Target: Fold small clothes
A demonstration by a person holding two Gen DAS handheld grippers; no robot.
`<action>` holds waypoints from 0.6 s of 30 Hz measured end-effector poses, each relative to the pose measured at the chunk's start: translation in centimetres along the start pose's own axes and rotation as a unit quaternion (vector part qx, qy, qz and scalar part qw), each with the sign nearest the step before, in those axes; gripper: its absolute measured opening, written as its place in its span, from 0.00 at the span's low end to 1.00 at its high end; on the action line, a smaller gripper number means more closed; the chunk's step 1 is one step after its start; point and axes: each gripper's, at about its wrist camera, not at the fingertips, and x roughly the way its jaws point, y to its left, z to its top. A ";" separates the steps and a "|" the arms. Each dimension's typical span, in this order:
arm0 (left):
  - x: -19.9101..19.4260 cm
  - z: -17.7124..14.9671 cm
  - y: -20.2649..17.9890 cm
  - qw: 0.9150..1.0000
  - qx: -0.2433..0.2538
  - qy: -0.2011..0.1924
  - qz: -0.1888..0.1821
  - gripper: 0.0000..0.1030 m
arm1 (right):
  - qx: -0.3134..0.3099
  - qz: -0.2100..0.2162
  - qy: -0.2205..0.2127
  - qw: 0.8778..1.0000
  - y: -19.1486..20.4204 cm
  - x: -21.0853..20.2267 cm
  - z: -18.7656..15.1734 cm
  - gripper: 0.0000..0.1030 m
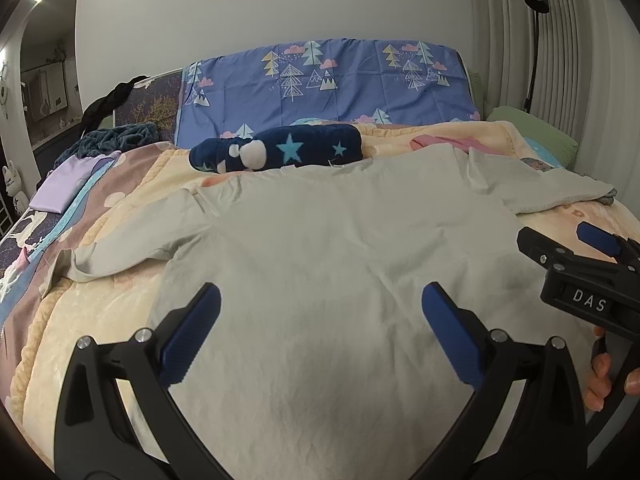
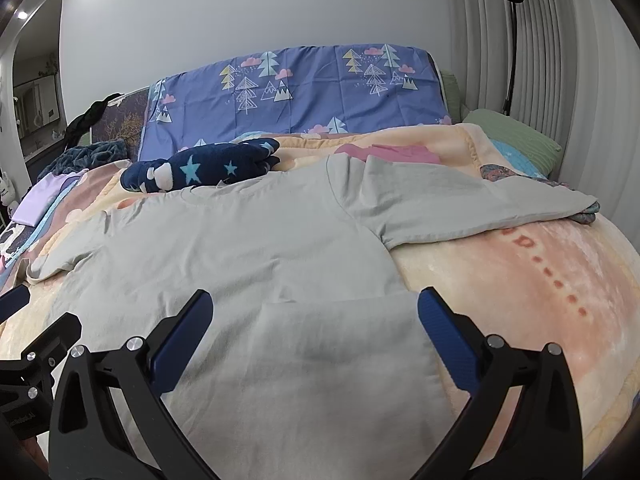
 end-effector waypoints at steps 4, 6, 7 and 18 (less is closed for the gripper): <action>0.2 -0.2 0.1 1.000 -0.001 0.002 -0.003 0.98 | 0.003 -0.007 0.007 1.000 -0.2 0.4 -0.1 0.99; 0.3 -0.3 0.1 1.000 -0.002 0.002 -0.002 0.98 | 0.003 -0.009 0.010 1.000 -0.2 0.5 -0.2 0.99; 0.3 -0.3 0.1 1.000 -0.002 0.002 -0.002 0.98 | 0.003 -0.010 0.011 1.000 -0.1 0.5 -0.2 0.99; 0.8 -0.5 0.2 1.000 -0.006 0.007 -0.008 0.98 | -0.017 -0.016 0.016 1.000 0.3 0.4 -0.1 0.99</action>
